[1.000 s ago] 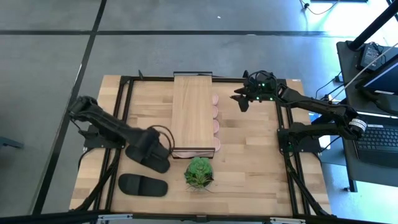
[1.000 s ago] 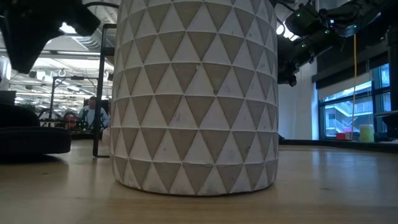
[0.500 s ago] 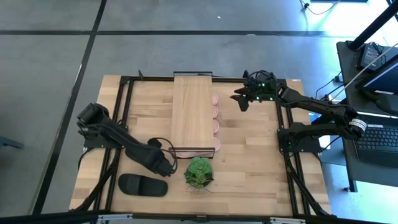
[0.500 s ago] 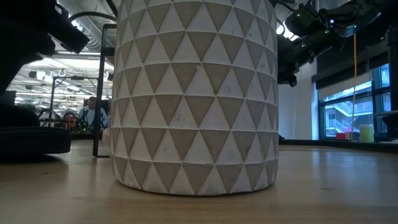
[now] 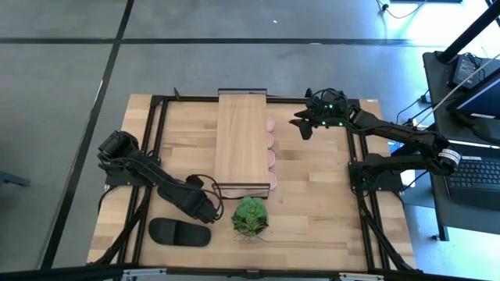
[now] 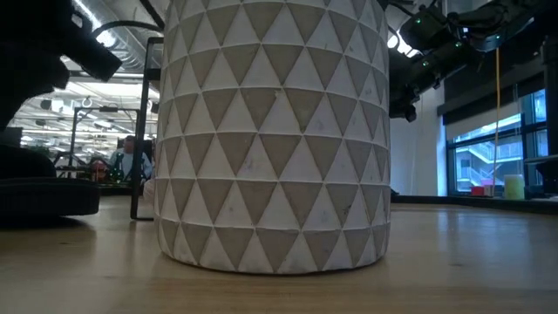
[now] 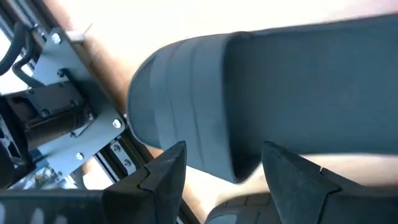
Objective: Pick and place slides into the shelf
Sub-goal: Put the black slipper on the shelf
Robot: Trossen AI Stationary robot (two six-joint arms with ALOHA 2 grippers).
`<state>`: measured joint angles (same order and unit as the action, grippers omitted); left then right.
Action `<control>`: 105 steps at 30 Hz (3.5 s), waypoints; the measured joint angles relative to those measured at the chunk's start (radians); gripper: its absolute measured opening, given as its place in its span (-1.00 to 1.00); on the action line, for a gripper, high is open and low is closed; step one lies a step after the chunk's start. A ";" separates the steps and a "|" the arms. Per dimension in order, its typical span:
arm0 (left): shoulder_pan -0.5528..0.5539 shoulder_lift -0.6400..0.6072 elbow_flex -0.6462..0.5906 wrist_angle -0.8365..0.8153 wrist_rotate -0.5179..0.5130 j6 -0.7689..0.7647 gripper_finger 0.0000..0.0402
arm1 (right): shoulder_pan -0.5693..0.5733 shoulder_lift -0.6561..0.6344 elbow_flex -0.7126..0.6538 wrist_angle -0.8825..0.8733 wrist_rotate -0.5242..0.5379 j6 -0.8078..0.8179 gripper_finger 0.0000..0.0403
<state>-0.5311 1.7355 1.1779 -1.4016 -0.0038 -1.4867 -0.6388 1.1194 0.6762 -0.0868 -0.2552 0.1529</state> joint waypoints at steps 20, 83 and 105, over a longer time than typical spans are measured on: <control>-0.002 -0.001 -0.141 0.088 0.088 -0.086 -0.25 | 0.000 0.000 0.001 0.000 0.000 -0.001 0.00; 0.787 -0.011 0.759 -0.166 -0.614 0.904 -0.99 | 0.008 -0.001 0.002 0.098 -0.013 0.175 0.00; 0.770 0.100 0.850 0.343 -1.009 1.386 -0.99 | 0.124 -0.001 0.000 0.517 -0.226 0.682 0.00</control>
<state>0.2394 1.8355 2.0277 -1.0589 -1.0124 -0.1011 -0.5148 1.1187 0.6765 0.4305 -0.4809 0.8345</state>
